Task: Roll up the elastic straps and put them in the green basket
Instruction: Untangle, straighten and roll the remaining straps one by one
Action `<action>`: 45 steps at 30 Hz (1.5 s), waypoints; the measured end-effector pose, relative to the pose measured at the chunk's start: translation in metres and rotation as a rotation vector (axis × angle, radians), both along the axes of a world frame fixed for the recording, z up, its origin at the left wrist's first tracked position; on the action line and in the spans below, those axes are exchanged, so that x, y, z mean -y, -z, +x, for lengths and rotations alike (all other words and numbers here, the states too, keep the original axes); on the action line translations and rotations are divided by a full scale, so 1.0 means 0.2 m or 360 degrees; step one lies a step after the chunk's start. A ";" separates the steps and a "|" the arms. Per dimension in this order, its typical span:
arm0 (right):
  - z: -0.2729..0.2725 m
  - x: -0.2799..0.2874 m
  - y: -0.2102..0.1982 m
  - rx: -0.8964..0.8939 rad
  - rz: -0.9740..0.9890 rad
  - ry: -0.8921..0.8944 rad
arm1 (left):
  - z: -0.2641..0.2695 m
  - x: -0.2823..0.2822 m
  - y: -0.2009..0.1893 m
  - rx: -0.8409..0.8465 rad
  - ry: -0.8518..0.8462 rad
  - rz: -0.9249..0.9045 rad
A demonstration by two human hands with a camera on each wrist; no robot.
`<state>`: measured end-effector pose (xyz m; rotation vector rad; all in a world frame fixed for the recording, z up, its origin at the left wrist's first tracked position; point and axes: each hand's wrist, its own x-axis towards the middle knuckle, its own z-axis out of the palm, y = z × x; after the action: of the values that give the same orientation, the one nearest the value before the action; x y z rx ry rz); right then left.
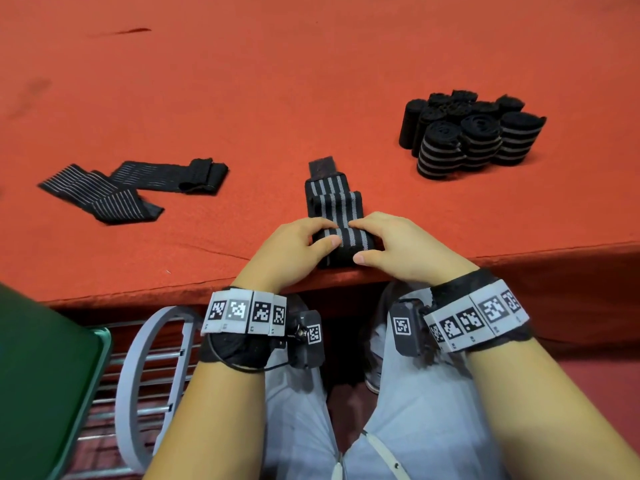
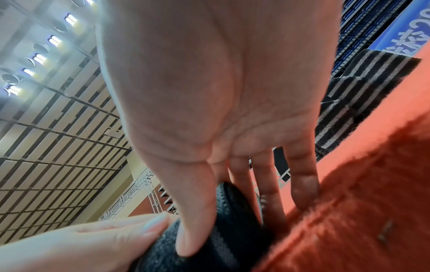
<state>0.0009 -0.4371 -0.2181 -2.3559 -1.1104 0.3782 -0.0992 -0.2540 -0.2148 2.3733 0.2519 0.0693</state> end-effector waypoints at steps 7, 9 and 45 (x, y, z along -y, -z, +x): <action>-0.01 -0.01 -0.02 -0.0059 0.0053 0.0029 | 0.02 -0.01 0.04 0.0096 -0.0112 -0.0075; -0.01 -0.02 0.00 -0.0079 0.0073 0.0064 | 0.02 0.00 0.05 0.0135 -0.0168 -0.0061; 0.06 -0.07 0.05 -0.0149 0.0258 0.0083 | 0.02 -0.04 0.05 0.0330 -0.0059 0.0011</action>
<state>0.0132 -0.4239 -0.2286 -2.1978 -0.9955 0.3615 -0.0943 -0.2451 -0.2256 2.3466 0.1957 0.3325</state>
